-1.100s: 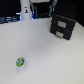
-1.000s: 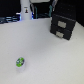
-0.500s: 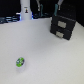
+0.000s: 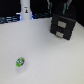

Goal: Open the kcup holder, insert the kcup into the holder, and close the kcup holder

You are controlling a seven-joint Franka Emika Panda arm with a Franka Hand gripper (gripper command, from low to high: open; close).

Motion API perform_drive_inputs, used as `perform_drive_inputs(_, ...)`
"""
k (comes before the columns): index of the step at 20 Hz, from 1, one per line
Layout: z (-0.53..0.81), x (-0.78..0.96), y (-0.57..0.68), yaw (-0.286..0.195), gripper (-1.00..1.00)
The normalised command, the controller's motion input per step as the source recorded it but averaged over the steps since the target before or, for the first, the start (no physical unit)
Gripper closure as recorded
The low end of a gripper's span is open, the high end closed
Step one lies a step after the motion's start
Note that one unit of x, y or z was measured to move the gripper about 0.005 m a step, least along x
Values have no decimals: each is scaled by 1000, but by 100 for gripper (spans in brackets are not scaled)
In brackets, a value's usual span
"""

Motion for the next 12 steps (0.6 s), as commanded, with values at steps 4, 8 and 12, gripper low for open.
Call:
perform_drive_inputs(4,-233,-328,671,-157,-100)
perform_drive_inputs(8,-295,-297,603,-161,-100)
perform_drive_inputs(12,-345,-279,540,-164,-100)
